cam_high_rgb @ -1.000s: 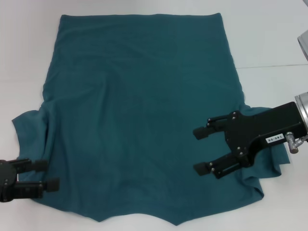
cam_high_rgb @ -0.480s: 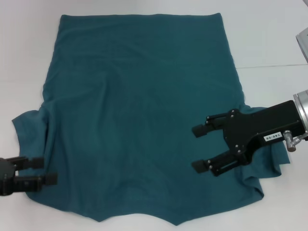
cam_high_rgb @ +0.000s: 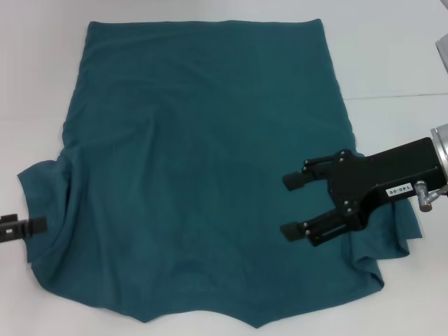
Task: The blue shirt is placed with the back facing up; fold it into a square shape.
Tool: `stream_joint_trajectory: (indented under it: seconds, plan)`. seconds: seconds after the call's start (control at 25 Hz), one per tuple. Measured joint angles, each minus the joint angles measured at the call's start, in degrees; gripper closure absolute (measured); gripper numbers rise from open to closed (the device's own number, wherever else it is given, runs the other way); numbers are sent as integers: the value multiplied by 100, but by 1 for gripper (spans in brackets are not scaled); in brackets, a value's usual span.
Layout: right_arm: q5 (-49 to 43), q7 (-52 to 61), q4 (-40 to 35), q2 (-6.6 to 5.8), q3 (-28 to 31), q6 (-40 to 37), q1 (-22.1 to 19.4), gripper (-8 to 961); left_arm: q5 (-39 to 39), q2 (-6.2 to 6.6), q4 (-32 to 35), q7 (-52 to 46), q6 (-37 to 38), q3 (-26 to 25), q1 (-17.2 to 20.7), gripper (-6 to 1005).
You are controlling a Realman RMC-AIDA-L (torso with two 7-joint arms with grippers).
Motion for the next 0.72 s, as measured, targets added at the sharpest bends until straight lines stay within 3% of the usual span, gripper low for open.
stream_joint_trajectory:
  seconds: [0.36,0.72]
  plan:
    - [0,0,-2,24,-32,44,9,8,333,-22,-290,-314,-1016,101,-56,78]
    - [0,0,-3,29,-32,48,62,9,414,-158,-400,-352,-1732,543,-73,87]
